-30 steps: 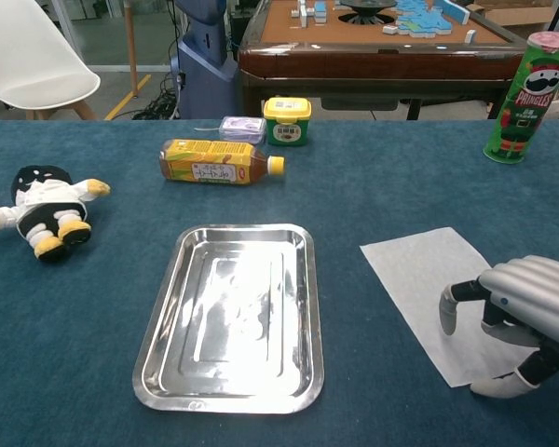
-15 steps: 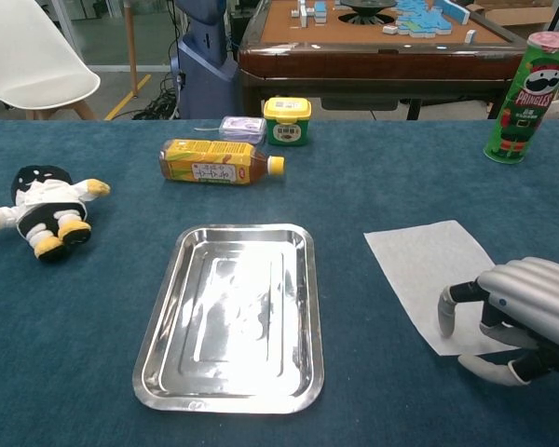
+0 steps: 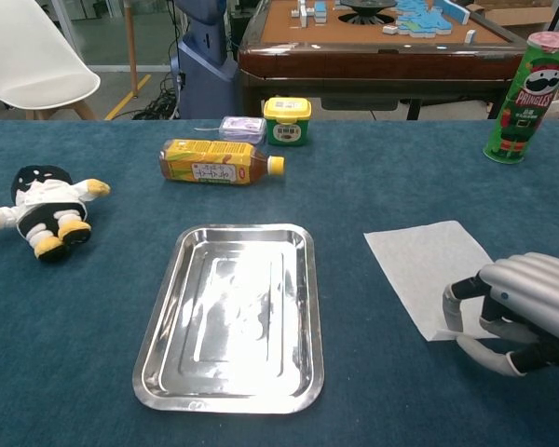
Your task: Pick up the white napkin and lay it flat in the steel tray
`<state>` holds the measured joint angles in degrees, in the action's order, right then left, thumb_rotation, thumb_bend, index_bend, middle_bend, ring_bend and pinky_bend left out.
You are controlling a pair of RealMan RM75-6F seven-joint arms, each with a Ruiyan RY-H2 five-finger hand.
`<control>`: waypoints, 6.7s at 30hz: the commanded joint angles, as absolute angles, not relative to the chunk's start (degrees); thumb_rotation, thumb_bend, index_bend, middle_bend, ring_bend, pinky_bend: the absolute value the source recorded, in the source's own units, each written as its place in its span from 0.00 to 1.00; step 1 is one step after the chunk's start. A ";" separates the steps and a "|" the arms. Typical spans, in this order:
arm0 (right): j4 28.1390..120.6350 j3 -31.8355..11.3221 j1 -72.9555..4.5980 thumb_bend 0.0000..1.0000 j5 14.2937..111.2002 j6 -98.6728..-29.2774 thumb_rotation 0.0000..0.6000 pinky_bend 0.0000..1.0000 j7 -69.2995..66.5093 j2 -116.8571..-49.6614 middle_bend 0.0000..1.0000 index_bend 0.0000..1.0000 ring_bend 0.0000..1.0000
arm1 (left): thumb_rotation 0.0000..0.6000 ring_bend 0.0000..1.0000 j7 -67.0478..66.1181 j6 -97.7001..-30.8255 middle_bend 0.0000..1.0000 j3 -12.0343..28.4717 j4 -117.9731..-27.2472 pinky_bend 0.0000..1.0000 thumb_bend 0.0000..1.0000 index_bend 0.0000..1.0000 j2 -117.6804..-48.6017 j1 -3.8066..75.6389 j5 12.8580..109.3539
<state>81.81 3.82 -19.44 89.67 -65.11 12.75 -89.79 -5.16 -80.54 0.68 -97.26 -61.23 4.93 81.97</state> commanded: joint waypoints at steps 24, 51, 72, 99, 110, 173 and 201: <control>85.41 -1.38 -18.46 0.50 86.52 -70.79 1.00 1.00 14.67 -90.07 1.00 0.58 1.00 | 1.00 0.37 -5.20 -80.63 0.44 0.69 -97.50 0.58 0.07 0.48 -61.04 4.87 81.96; 90.11 -10.56 -20.02 0.55 83.40 -78.88 1.00 1.00 18.43 -93.99 1.00 0.60 1.00 | 1.00 0.36 -4.75 -80.93 0.44 0.36 -97.94 0.58 0.07 0.48 -60.65 4.75 82.89; 90.39 -15.13 -27.64 0.55 82.51 -76.71 1.00 1.00 24.84 -100.99 1.00 0.62 1.00 | 1.00 0.37 -3.54 -81.11 0.44 0.60 -97.99 0.58 0.07 0.48 -59.99 4.64 82.68; 96.70 -15.02 -32.78 0.55 80.08 -75.50 1.00 1.00 35.89 -107.96 1.00 0.62 1.00 | 1.00 0.37 -3.16 -81.58 0.44 0.34 -98.71 0.58 0.07 0.48 -59.20 4.35 83.44; 94.20 -15.71 -35.80 0.55 78.36 -73.12 1.00 1.00 37.90 -111.24 1.00 0.62 1.00 | 1.00 0.37 -2.96 -81.20 0.44 0.20 -98.72 0.58 0.07 0.48 -59.26 4.44 83.51; 90.99 -12.20 -36.08 0.31 74.45 -73.58 1.00 1.00 43.24 -121.02 1.00 0.50 1.00 | 1.00 0.36 -2.14 -81.42 0.44 0.00 -99.15 0.58 0.07 0.48 -58.61 4.24 83.96; 104.54 -11.62 -36.67 0.00 74.70 -69.14 1.00 1.00 49.57 -104.19 1.00 0.42 1.00 | 1.00 0.36 -3.18 -80.77 0.44 -0.23 -99.11 0.58 0.07 0.48 -59.18 4.44 83.86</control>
<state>104.35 -11.79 -36.12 74.83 -69.95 48.61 -105.05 -3.17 -80.77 -0.22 -99.10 -59.18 4.45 83.86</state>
